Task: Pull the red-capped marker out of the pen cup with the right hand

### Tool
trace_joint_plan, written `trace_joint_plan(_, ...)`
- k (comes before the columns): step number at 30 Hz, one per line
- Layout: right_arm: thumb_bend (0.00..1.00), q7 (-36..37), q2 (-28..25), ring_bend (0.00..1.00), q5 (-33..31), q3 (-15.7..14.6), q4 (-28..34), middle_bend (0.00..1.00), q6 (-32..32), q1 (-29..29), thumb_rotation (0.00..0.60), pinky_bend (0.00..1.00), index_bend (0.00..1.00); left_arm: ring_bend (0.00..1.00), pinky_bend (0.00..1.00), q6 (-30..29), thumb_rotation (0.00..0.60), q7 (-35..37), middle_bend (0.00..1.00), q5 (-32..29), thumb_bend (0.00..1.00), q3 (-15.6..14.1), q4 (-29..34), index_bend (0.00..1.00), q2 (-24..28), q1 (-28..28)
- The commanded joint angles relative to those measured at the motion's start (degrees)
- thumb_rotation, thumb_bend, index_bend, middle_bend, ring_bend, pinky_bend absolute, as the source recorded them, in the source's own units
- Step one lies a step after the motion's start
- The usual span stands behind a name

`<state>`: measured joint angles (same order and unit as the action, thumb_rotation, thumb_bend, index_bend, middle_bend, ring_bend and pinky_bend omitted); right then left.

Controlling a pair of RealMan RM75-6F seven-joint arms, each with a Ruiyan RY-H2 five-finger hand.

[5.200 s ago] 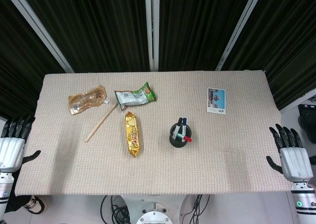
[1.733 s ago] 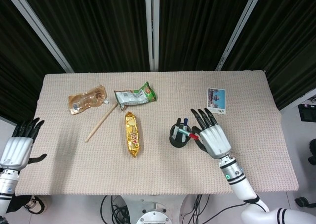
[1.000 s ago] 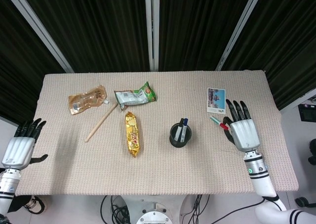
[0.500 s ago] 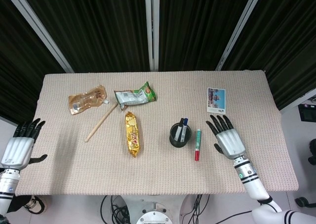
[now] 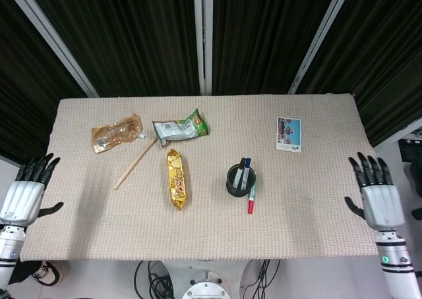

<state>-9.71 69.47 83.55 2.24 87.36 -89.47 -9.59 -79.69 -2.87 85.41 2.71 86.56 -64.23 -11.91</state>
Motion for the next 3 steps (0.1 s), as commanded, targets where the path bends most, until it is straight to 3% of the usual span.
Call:
trace_joint_plan(1,0.12,3.22,-1.68,0.00,-3.34,0.36,-0.83,0.00,0.03,2.38,0.600,0.00,0.00,0.00,0.00,0.03,0.600,0.20,0.00,-0.10,0.08,0.00,-0.04,0.00,-0.06,0.06)
trace_joint_plan(3,0.12,4.20,-1.69,0.00,-4.67,0.66,-1.35,0.00,0.89,2.82,0.600,0.00,0.00,0.00,0.00,0.25,0.600,0.21,0.00,-0.07,0.08,-0.09,-0.13,0.00,-0.13,0.00)
